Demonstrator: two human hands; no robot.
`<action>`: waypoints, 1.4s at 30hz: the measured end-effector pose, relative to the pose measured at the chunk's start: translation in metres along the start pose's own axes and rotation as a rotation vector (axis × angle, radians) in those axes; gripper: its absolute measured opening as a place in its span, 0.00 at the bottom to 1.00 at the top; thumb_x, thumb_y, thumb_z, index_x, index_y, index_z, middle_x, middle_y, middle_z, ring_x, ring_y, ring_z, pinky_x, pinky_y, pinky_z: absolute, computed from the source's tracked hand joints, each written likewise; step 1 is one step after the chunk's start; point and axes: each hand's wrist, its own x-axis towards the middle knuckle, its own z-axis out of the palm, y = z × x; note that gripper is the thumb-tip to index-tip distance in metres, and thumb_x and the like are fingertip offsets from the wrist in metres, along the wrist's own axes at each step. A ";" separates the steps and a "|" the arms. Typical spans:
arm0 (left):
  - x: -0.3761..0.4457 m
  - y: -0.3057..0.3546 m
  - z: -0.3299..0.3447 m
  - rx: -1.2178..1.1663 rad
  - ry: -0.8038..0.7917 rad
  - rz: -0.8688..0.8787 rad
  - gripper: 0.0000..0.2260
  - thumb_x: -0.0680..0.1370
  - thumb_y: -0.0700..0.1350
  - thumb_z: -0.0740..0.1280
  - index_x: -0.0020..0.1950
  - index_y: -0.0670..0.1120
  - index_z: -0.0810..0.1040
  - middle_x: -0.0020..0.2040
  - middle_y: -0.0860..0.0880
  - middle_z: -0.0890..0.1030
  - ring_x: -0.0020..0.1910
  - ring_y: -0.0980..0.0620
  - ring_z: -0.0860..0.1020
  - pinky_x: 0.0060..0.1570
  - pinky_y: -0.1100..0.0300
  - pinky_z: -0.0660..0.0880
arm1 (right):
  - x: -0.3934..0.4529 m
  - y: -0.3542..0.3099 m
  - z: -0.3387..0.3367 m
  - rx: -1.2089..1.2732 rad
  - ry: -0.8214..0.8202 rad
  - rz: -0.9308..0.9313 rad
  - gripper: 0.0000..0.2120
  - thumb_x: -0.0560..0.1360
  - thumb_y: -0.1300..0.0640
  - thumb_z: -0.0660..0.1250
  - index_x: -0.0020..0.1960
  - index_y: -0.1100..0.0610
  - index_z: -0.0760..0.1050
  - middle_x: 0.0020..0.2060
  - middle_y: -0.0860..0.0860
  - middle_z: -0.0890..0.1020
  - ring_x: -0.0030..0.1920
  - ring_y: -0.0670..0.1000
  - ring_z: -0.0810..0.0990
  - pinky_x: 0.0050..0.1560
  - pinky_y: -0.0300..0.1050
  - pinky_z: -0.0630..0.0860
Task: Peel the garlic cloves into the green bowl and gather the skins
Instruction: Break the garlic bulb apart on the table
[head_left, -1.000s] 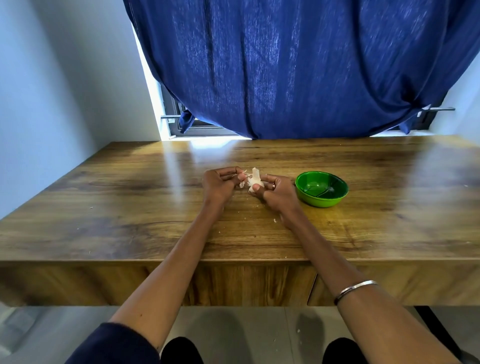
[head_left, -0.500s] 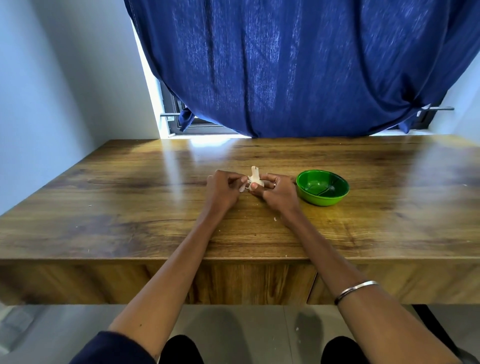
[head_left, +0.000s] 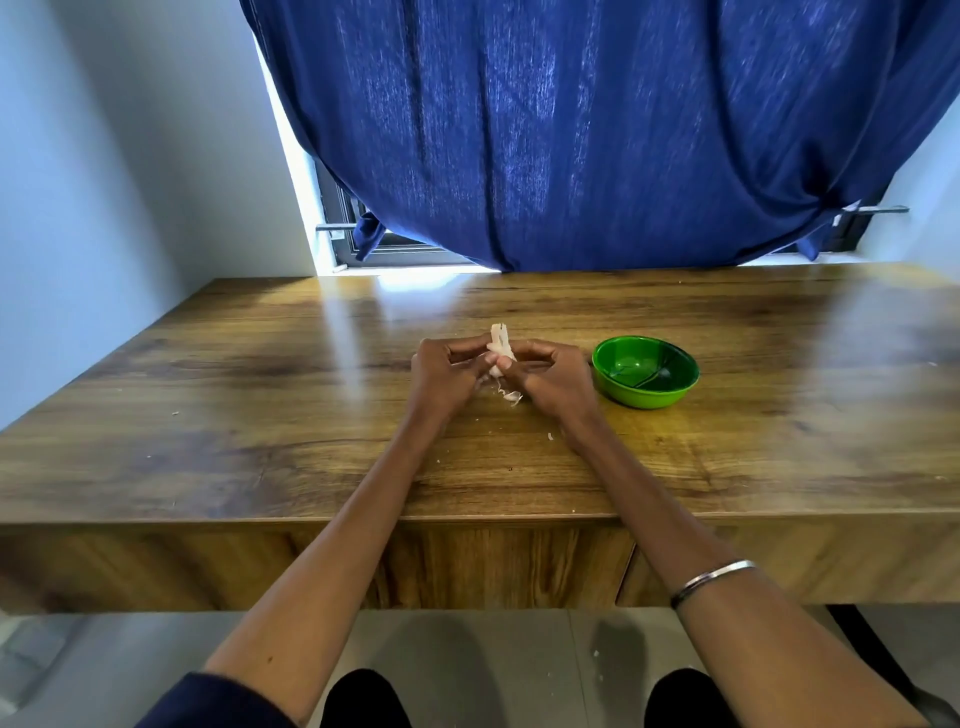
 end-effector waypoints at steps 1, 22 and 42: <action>0.000 0.000 0.000 -0.010 0.004 -0.012 0.15 0.74 0.39 0.78 0.60 0.41 0.84 0.56 0.44 0.86 0.50 0.56 0.85 0.51 0.67 0.80 | 0.000 -0.001 0.000 -0.005 0.022 -0.001 0.16 0.71 0.51 0.79 0.57 0.54 0.85 0.49 0.50 0.87 0.50 0.47 0.86 0.57 0.52 0.82; 0.005 -0.008 -0.005 -0.260 0.074 -0.157 0.13 0.72 0.35 0.78 0.56 0.42 0.86 0.51 0.45 0.87 0.52 0.48 0.86 0.56 0.46 0.83 | 0.000 0.000 0.003 -0.068 0.160 -0.049 0.04 0.75 0.56 0.75 0.47 0.56 0.84 0.39 0.51 0.87 0.40 0.50 0.86 0.48 0.56 0.84; 0.006 -0.003 -0.011 -0.379 0.293 -0.111 0.11 0.73 0.40 0.79 0.54 0.38 0.87 0.46 0.45 0.88 0.43 0.56 0.85 0.45 0.63 0.80 | -0.001 0.002 0.005 -0.427 0.016 -0.169 0.13 0.77 0.67 0.70 0.61 0.62 0.81 0.55 0.56 0.85 0.49 0.45 0.80 0.36 0.19 0.69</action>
